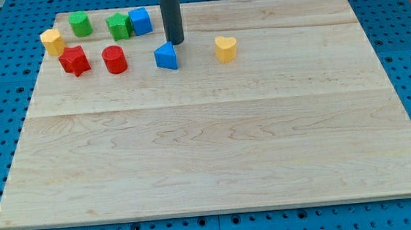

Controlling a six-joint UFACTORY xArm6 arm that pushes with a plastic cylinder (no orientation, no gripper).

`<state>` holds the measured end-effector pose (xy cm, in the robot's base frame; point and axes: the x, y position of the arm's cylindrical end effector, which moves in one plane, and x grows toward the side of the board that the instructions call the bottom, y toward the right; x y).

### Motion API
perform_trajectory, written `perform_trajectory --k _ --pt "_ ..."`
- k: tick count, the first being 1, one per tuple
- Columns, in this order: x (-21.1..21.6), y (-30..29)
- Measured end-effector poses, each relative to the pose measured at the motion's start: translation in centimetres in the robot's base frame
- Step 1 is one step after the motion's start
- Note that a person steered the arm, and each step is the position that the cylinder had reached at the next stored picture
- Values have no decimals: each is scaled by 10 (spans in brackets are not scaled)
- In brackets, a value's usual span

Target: Move the yellow heart diagonally to blue triangle

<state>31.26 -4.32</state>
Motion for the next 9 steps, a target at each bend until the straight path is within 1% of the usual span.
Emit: perform_trajectory --k 1,2,3,4,5,6,7,8,9 --pt "83 60" --pt "137 103" --pt "97 104" --pt "93 95" --pt "65 147" --pt "-4 150" --pt "-5 92" --pt "17 119" --pt "42 80"
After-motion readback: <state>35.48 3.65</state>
